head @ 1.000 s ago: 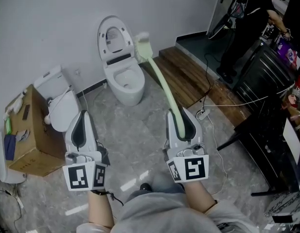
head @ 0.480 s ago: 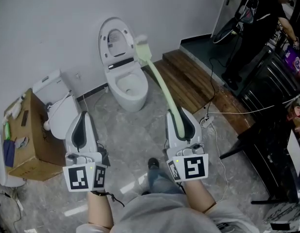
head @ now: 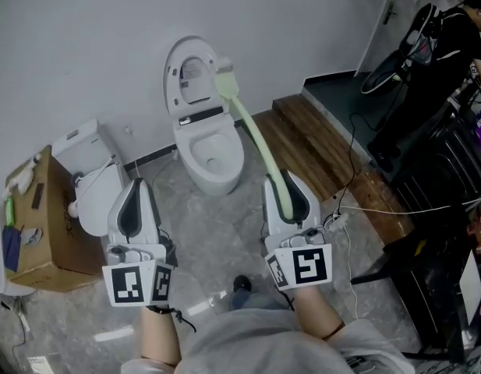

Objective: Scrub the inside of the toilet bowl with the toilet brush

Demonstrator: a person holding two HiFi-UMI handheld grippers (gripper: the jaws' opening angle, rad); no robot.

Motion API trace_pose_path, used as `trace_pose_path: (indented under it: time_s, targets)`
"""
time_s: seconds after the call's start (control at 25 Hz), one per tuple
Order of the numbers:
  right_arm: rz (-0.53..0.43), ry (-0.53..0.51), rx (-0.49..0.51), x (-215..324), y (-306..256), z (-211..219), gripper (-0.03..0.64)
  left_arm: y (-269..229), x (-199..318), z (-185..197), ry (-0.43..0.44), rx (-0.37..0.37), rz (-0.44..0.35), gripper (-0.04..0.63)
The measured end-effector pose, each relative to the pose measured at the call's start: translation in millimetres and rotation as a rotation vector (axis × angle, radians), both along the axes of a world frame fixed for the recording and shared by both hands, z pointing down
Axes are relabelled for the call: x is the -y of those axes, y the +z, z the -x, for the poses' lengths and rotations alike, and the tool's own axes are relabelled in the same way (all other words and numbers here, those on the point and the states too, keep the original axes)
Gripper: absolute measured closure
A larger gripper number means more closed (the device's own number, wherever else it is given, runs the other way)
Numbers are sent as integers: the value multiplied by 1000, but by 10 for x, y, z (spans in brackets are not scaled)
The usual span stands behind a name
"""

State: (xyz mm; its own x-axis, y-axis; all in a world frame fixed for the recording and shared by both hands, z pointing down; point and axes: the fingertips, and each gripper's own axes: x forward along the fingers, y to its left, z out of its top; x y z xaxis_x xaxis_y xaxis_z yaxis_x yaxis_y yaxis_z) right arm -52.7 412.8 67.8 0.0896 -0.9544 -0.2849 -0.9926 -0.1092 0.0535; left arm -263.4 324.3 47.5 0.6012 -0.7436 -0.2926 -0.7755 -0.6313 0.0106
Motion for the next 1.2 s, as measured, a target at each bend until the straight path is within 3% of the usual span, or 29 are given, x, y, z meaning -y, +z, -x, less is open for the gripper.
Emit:
trace_pose_path:
  time_s: [0.36,0.72,1.2]
  targets:
    - [25,-54,6,591,59,-487,512,92,448,-476,-29,14,-17,592]
    - [56,-74,30,1009,180,-660,514,264,807,-601,-48,20,17,592]
    - [56,-56,25,2096,182,-777,512,266,1937,-774,-20,8,8,592]
